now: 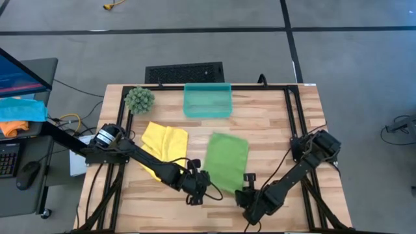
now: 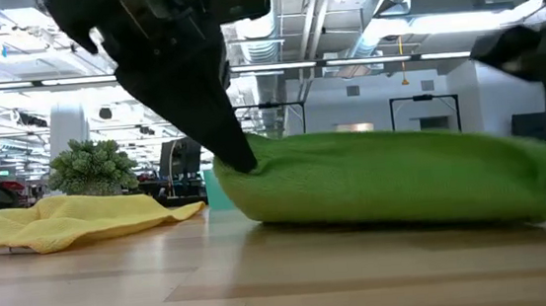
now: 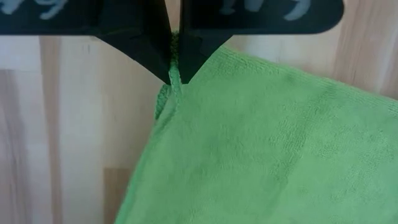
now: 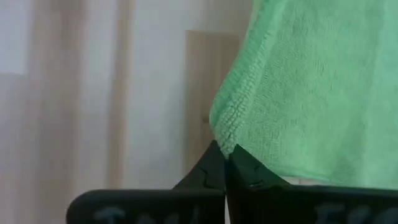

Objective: Roll microfiber towels into tight, uniform cylinder then place into a basket
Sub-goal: Fold the green microfiber cloth

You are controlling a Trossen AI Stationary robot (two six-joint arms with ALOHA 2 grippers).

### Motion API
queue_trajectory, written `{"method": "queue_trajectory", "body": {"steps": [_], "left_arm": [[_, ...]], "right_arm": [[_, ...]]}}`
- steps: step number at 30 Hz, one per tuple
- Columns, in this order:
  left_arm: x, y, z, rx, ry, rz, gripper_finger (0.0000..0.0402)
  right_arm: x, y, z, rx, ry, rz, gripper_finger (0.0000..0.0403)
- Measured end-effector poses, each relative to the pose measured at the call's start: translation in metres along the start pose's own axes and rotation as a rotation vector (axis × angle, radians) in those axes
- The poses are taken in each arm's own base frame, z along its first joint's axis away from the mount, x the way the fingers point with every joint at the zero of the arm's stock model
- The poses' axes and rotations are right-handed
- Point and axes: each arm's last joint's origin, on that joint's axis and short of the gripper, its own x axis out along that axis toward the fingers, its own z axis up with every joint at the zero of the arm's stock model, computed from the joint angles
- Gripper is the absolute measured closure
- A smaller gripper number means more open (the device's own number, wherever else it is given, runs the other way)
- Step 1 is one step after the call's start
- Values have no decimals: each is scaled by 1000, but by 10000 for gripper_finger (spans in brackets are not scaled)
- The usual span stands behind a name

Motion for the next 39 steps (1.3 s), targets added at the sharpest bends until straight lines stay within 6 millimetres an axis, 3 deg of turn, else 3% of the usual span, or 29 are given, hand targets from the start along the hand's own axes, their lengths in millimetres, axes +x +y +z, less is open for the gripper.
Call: {"method": "queue_trajectory", "body": {"steps": [11,22,28,39], "left_arm": [[-29,-29,6,53,26,-14,399],[-68,-51,19,122,-49,109,399],[-60,-30,29,89,-47,197,399],[-38,28,48,-1,31,306,399]], "right_arm": [[-38,19,22,-14,-57,58,397],[-69,26,40,-15,-104,95,397],[-62,11,37,6,-30,-11,395],[-25,-27,26,141,107,-178,395]]}}
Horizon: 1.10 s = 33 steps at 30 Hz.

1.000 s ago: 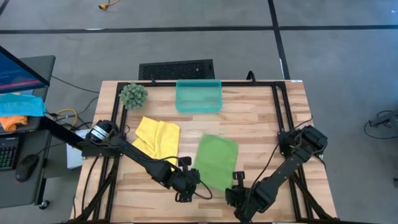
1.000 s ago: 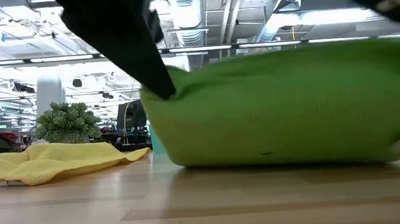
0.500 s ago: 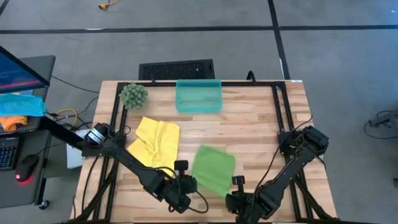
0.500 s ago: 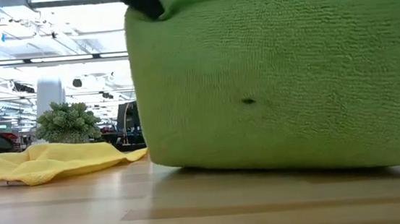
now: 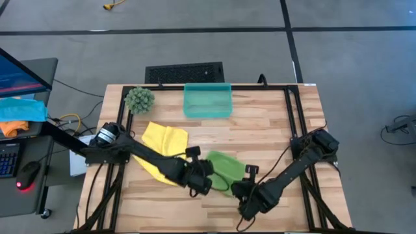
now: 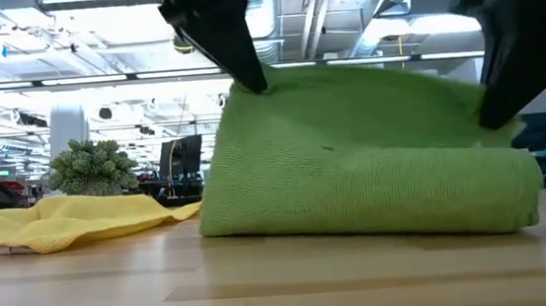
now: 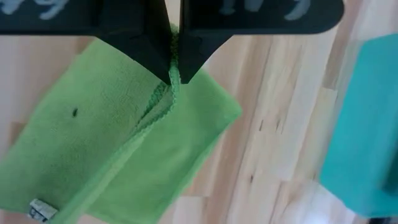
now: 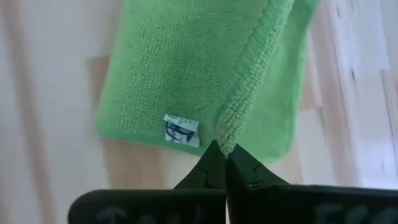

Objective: Roll microfiber towels into tight, uniform cylinder then place into a basket
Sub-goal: Fold the green microfiber cloth

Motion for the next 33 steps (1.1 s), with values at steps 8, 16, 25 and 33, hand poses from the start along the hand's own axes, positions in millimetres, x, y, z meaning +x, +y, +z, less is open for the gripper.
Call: {"method": "queue_trajectory", "body": {"steps": [8,16,25,33], "left_arm": [[43,20,-8,-38,25,-67,399],[59,35,-9,-57,34,-47,399],[72,42,-12,-57,29,-93,399],[73,45,-11,-66,33,-104,399]], "right_arm": [[7,-3,-4,42,34,-9,396],[11,-12,-1,49,57,-46,397],[17,-21,5,74,106,-50,397],[20,-25,8,106,137,-24,394]]}}
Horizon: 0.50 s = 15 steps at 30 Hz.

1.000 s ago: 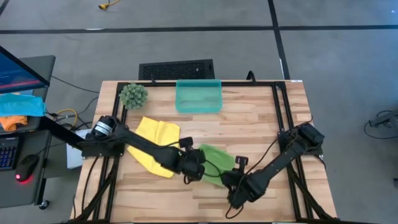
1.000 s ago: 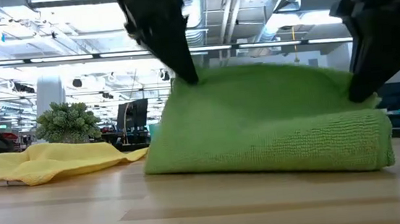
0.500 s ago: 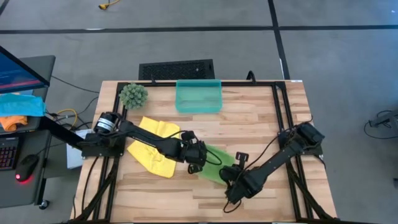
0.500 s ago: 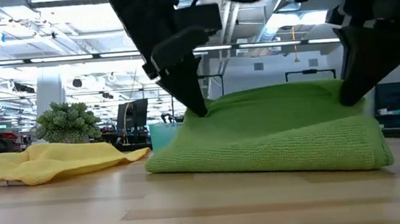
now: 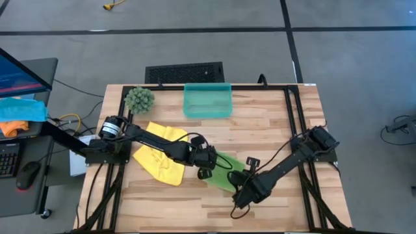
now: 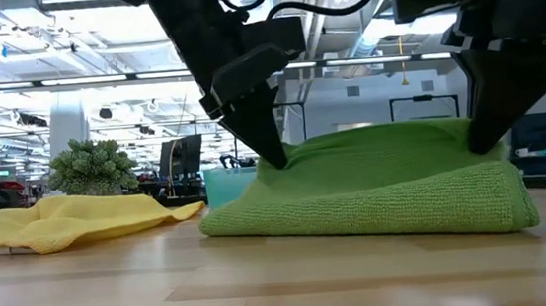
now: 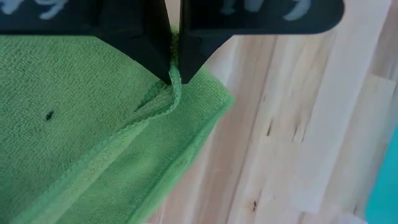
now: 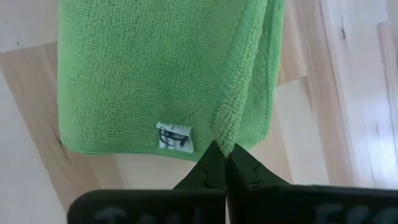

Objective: Roll microfiber towels into tight, uniform cylinder then place into a basket
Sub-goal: Fold the green microfiber cloth

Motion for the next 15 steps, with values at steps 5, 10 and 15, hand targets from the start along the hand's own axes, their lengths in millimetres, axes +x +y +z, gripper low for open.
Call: {"method": "queue_trajectory", "body": {"steps": [5,10,15], "left_arm": [[0,0,0,32,-2,-1,398],[0,0,0,39,-3,0,372],[0,0,0,48,-2,3,331]], "right_arm": [[1,-2,2,9,9,3,392],[1,-2,2,8,15,7,378],[1,-2,2,8,14,5,357]]}}
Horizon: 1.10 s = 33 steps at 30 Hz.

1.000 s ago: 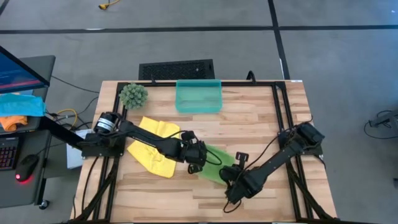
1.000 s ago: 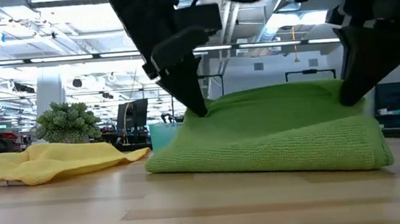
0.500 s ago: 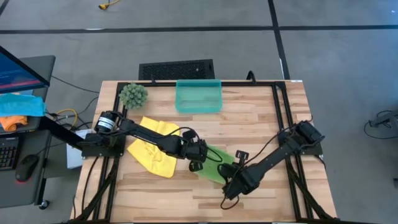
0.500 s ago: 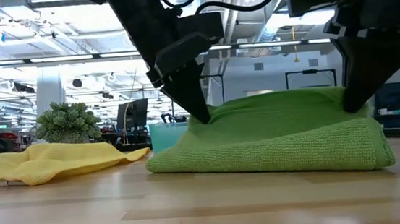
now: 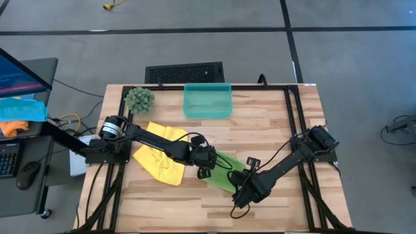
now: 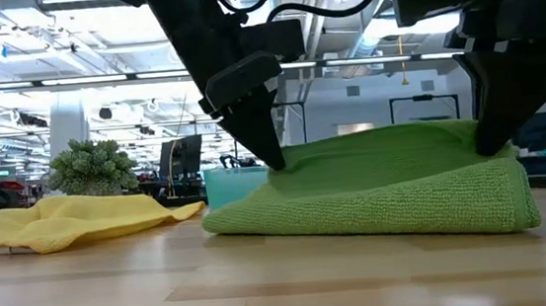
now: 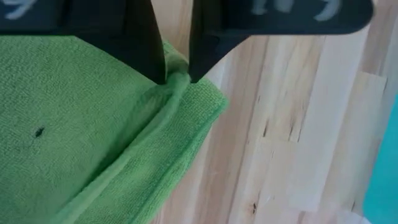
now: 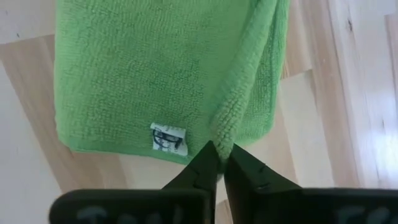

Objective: Roll microfiber towels into tight, uniform cylinder then place into a basket
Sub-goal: Fold the green microfiber cloth

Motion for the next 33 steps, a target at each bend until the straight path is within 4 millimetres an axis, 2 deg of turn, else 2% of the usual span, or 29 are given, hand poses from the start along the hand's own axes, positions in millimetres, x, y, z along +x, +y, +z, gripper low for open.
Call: {"method": "queue_trajectory", "body": {"steps": [7,13,17,23,27,33], "left_arm": [[0,0,0,1,0,-1,298],[-2,-4,-2,40,11,-6,299],[-4,-10,-4,83,7,-15,298],[-7,-21,-7,124,-21,-37,299],[0,-26,-14,143,-69,-76,299],[7,-27,-15,157,-132,-187,299]], "right_arm": [[1,-2,2,5,-29,-28,315],[2,-6,3,-11,-5,-51,259],[-4,-11,1,-26,31,-101,236],[-11,-8,-17,-118,18,-205,231],[-13,6,-34,-122,-32,-179,240],[-10,30,-48,-105,-219,-97,257]]}}
